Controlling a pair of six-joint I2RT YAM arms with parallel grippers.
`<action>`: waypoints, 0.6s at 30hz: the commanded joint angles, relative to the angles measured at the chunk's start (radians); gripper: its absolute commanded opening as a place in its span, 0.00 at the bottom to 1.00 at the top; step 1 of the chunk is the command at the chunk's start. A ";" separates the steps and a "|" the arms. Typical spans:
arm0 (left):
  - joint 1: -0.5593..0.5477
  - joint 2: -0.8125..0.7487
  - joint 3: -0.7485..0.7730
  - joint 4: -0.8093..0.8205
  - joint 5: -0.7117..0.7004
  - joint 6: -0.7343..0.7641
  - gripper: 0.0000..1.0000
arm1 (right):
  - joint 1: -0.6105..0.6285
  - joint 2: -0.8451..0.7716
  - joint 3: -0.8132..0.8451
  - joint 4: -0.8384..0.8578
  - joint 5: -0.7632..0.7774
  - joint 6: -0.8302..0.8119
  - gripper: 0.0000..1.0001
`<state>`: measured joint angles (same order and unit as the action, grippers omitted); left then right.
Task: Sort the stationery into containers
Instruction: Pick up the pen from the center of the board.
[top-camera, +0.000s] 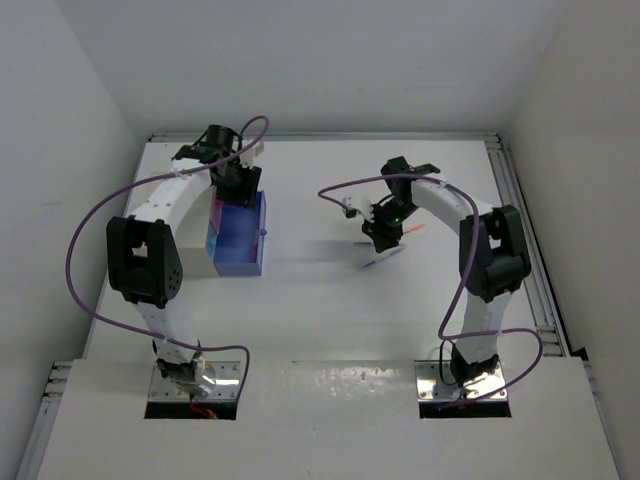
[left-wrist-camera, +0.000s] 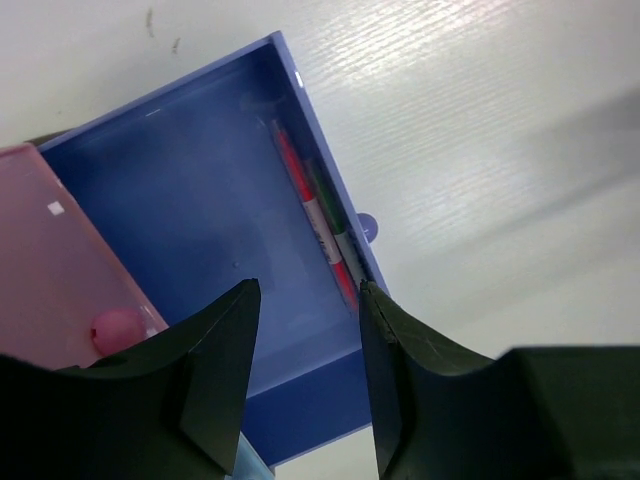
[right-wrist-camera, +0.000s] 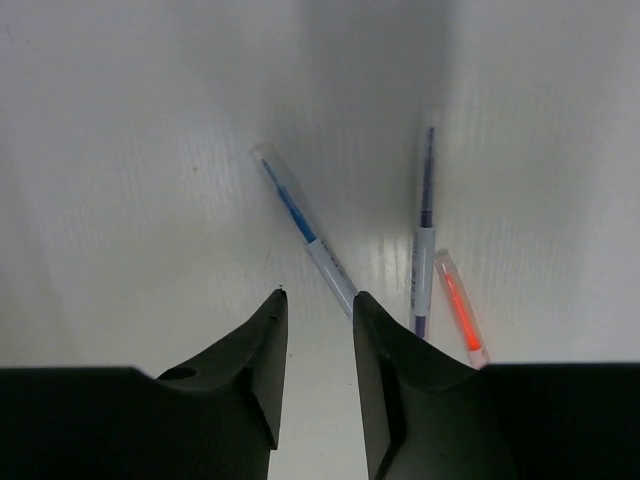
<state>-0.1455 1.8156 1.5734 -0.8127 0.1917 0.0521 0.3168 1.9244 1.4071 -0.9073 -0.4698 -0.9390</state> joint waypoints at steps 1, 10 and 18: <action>0.012 -0.051 0.001 0.003 0.066 0.022 0.51 | 0.030 -0.011 0.003 -0.084 0.002 -0.204 0.32; 0.023 -0.068 -0.003 0.003 0.137 0.022 0.49 | 0.067 -0.015 -0.088 -0.030 0.071 -0.291 0.32; 0.035 -0.079 -0.016 0.007 0.164 0.022 0.49 | 0.059 0.039 -0.040 -0.012 0.091 -0.264 0.33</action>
<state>-0.1287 1.7947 1.5703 -0.8146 0.3202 0.0669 0.3813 1.9514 1.3331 -0.9367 -0.3752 -1.1824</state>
